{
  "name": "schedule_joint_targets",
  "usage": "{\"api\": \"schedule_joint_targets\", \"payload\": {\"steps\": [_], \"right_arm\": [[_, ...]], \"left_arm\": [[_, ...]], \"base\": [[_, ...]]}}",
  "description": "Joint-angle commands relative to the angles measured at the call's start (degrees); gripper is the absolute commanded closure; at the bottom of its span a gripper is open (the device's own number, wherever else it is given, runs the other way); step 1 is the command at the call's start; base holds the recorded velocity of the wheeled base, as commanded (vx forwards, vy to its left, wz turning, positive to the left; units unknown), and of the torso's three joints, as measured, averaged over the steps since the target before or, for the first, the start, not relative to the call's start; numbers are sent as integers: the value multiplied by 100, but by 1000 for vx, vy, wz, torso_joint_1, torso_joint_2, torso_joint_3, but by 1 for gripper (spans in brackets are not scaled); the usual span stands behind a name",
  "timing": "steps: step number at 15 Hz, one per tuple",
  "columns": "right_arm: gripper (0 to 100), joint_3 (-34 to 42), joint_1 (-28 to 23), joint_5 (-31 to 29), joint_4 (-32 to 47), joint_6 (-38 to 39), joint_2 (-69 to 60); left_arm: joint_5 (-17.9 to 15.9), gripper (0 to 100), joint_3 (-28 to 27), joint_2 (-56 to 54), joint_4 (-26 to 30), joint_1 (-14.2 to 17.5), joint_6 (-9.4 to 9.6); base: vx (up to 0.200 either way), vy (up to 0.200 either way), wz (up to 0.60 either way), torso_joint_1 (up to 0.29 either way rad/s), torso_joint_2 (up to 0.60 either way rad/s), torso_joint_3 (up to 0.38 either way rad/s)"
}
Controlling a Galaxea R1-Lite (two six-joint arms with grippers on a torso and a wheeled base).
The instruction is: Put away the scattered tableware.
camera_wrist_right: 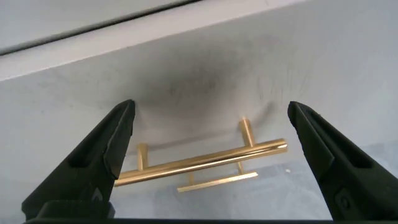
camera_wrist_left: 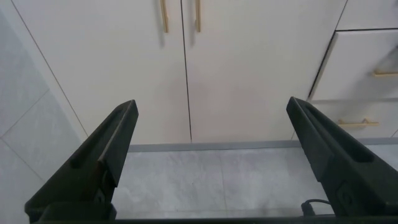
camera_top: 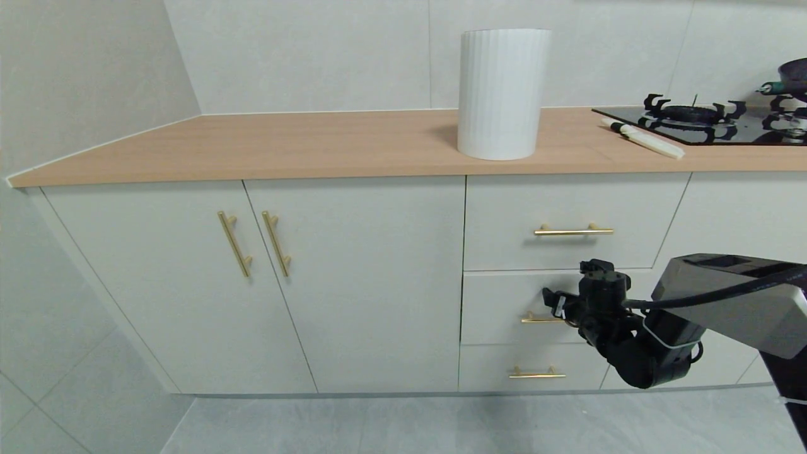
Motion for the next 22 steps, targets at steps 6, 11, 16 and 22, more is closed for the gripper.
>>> {"api": "schedule_joint_targets", "payload": {"steps": [6,11,16,22], "right_arm": [[0,-512,-167,-104,-4,267,302],[0,692,-96,28,-4,223,-787],[0,2590,9,247,13,-102,-3301],[0,4120,44,-227,180,-1412,-7203]], "left_arm": [[1,0,1,0,2,2,2],[1,0,1,0,2,2,2],[1,0,1,0,2,2,2],[1,0,1,0,2,2,2]], "base": [[0,0,0,0,0,0],[0,0,0,0,0,0],[0,0,0,0,0,0],[0,0,0,0,0,0]]}}
